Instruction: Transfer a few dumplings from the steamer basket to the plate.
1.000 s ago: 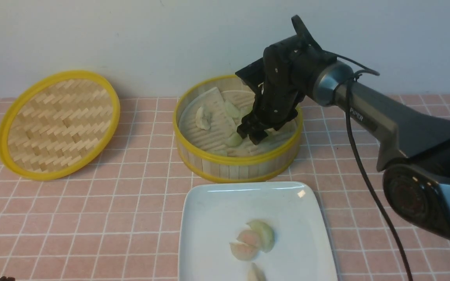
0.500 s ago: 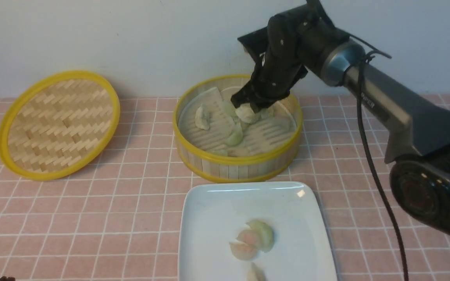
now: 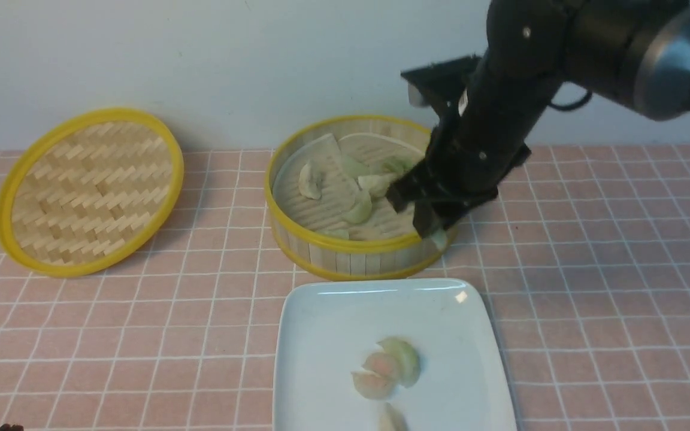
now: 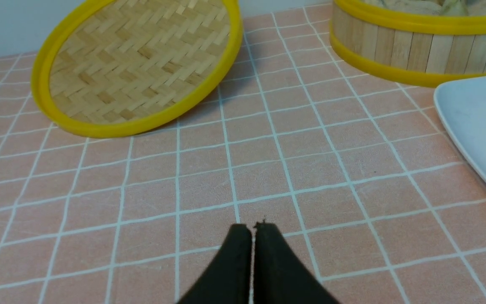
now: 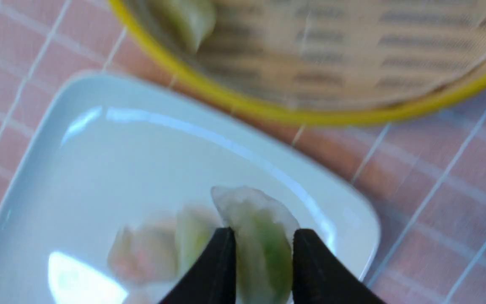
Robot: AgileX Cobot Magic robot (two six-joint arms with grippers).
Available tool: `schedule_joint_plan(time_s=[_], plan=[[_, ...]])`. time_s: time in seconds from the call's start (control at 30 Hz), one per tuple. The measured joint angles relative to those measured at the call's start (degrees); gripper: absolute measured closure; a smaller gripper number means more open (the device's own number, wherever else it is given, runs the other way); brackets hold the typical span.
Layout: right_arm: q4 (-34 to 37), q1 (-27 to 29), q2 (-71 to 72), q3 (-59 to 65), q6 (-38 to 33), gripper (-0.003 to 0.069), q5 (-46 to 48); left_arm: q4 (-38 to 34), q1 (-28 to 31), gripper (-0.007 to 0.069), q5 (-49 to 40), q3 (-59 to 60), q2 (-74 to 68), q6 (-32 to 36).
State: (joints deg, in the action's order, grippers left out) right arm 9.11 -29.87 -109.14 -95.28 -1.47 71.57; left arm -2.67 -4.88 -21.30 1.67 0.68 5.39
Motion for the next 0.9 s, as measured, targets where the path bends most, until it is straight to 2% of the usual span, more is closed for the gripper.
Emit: schedule_joint_plan(time_s=[0.2, 0.27, 0.33, 0.37, 0.47, 0.57, 0.63, 0.73, 0.8, 0.83, 0.87, 0.9], plan=[[0.75, -3.24, 0.04, 12.91, 0.32, 0.0498, -1.91, 0.00, 0.00, 0.0630, 0.00, 0.00, 0.00, 0.00], [0.80, -3.43, -0.78, 14.10, 0.34, 0.0465, -2.72, 0.00, 0.00, 0.0630, 0.00, 0.00, 0.00, 0.00], [0.55, -3.43, -1.52, 14.36, 1.47, 0.0343, -3.61, 0.00, 0.00, 0.0630, 0.00, 0.00, 0.00, 0.00], [0.58, -3.43, -1.52, 14.36, 1.80, 0.0333, -3.59, 0.00, 0.00, 0.0630, 0.00, 0.00, 0.00, 0.00], [0.22, -3.43, -0.91, 14.36, 2.51, 0.0179, -2.81, 0.00, 0.00, 0.0630, 0.00, 0.00, 0.00, 0.00], [0.10, -3.43, 1.24, 14.05, 2.23, 0.0137, -2.22, 0.00, 0.00, 0.0630, 0.00, 0.00, 0.00, 0.00], [0.15, -3.43, 4.88, 14.05, 2.29, 0.0158, -1.95, 0.00, 0.00, 0.0630, 0.00, 0.00, 0.00, 0.00], [0.36, -3.43, 12.46, 14.05, 3.43, 0.0263, -1.75, 0.00, 0.00, 0.0630, 0.00, 0.00, 0.00, 0.00], [0.36, -3.43, 20.69, 14.05, 5.22, 0.0386, -1.58, 0.00, 0.00, 0.0630, 0.00, 0.00, 0.00, 0.00], [0.22, -3.43, 23.10, 14.05, 5.88, 0.0423, -1.42, 0.00, 0.00, 0.0630, 0.00, 0.00, 0.00, 0.00], [-0.17, -3.43, 28.06, 14.30, 7.15, 0.0496, -1.26, 0.00, 0.00, 0.0630, 0.00, 0.00, 0.00, 0.00], [-0.40, -3.43, 30.60, 14.49, 7.68, 0.0532, -1.28, 0.00, 0.00, 0.0630, 0.00, 0.00, 0.00, 0.00]])
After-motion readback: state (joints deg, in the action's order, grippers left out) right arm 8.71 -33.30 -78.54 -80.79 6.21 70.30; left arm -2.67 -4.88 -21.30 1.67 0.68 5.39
